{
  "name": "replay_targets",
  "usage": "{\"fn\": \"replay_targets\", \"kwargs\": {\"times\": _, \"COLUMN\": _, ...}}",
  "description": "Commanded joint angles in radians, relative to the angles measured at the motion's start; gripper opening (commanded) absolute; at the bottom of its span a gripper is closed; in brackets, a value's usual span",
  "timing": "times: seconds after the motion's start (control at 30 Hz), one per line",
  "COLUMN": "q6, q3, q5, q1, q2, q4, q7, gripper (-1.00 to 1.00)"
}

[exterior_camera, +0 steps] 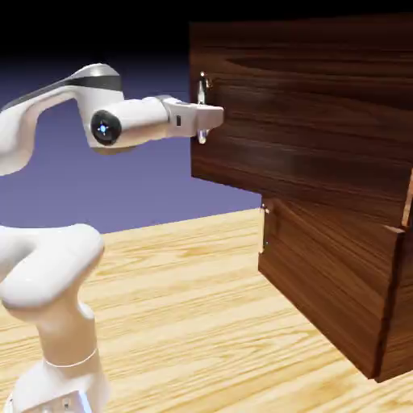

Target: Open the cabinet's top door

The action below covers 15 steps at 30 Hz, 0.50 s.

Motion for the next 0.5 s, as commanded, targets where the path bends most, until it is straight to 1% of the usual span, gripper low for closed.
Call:
{"fn": "replay_targets", "kwargs": {"times": 0.0, "q6": -0.024, "q3": -0.036, "q5": -0.029, "q1": 0.013, "q2": -0.008, "q4": -0.018, "q7": -0.005, "gripper": -1.00}}
{"fn": "replay_targets", "kwargs": {"times": 0.23, "q6": -0.186, "q3": -0.290, "q5": -0.242, "q1": 0.062, "q2": -0.043, "q4": -0.101, "q7": -0.036, "gripper": -1.00}}
{"fn": "replay_targets", "kwargs": {"times": 0.47, "q6": -0.340, "q3": -0.544, "q5": -0.461, "q1": 0.069, "q2": -0.030, "q4": -0.121, "q7": -0.071, "gripper": -1.00}}
